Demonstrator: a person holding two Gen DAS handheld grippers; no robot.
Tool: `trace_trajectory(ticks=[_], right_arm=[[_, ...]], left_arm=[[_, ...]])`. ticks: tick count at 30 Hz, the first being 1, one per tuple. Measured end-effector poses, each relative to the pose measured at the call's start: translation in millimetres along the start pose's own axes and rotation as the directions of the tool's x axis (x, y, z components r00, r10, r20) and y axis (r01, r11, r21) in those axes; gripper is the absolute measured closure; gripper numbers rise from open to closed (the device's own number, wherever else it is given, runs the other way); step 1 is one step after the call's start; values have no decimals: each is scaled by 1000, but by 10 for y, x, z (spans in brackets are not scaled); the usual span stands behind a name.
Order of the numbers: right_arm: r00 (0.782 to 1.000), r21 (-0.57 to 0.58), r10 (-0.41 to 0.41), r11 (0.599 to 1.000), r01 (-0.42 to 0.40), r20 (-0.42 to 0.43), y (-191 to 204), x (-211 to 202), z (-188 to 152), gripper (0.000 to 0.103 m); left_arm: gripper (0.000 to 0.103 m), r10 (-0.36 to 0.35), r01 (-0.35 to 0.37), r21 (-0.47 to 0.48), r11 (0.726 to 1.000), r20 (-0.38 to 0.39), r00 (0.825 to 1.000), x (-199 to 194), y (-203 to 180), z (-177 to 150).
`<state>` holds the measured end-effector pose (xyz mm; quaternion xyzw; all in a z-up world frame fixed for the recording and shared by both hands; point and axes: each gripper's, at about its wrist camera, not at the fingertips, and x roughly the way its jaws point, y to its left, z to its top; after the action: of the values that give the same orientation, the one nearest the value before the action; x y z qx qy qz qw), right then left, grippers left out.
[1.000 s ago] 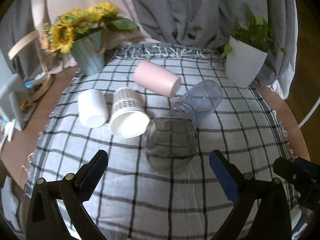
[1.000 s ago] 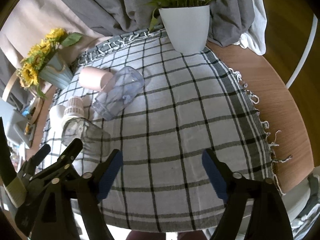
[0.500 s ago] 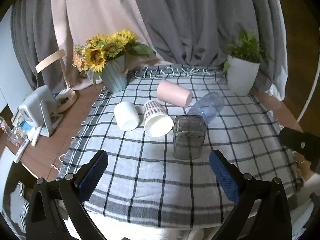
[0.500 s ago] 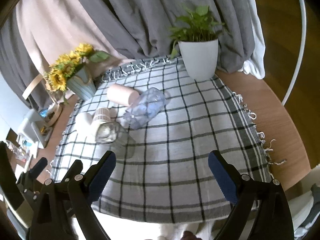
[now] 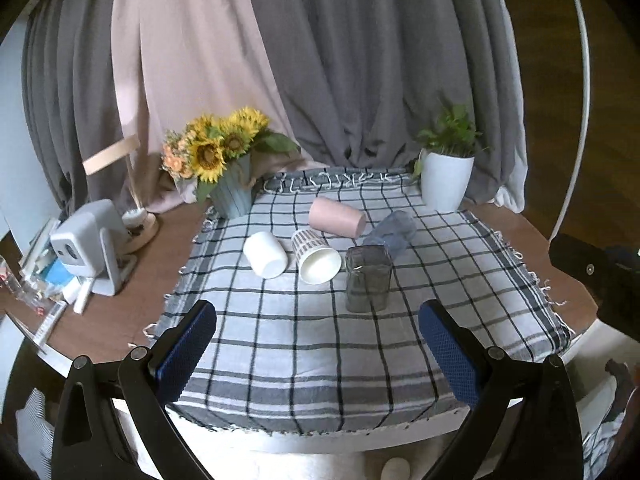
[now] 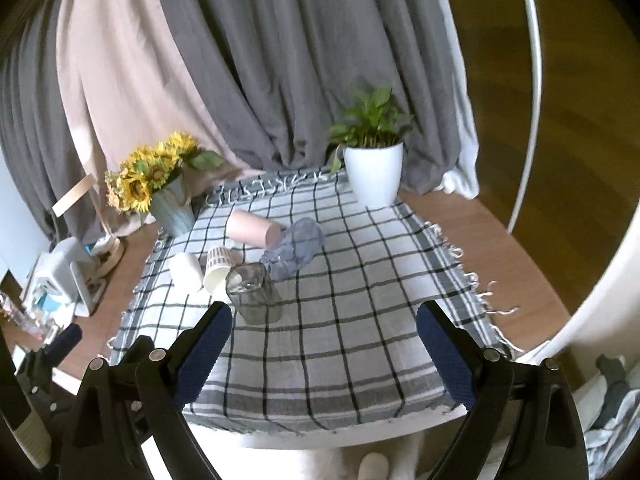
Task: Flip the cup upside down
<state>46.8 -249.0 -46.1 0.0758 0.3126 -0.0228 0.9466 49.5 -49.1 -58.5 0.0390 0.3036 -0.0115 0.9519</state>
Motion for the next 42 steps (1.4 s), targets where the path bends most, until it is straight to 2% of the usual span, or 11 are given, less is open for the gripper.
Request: trace_trajectory(ticks=[6, 13, 22, 29, 42], right_arm=[[996, -12, -61, 998, 62, 62, 188, -401, -142, 9], [991, 2, -63, 998, 63, 114, 256, -757, -324, 8], [996, -12, 1, 1000, 0, 85, 219, -859, -329, 7], [993, -15, -6, 1000, 8, 118, 131, -960, -285, 7], [993, -2, 2, 1000, -2, 120, 101, -1004, -295, 3]], left_arm=[[0, 3, -3, -20, 1000, 19, 1000, -358, 176, -86], [0, 18, -16, -73, 997, 31, 999, -666, 309, -143], [0, 40, -35, -114, 993, 42, 998, -849, 267, -88], [0, 26, -21, -123, 992, 44, 999, -895, 184, -86], [0, 35, -28, -127, 992, 56, 998, -981, 200, -87]])
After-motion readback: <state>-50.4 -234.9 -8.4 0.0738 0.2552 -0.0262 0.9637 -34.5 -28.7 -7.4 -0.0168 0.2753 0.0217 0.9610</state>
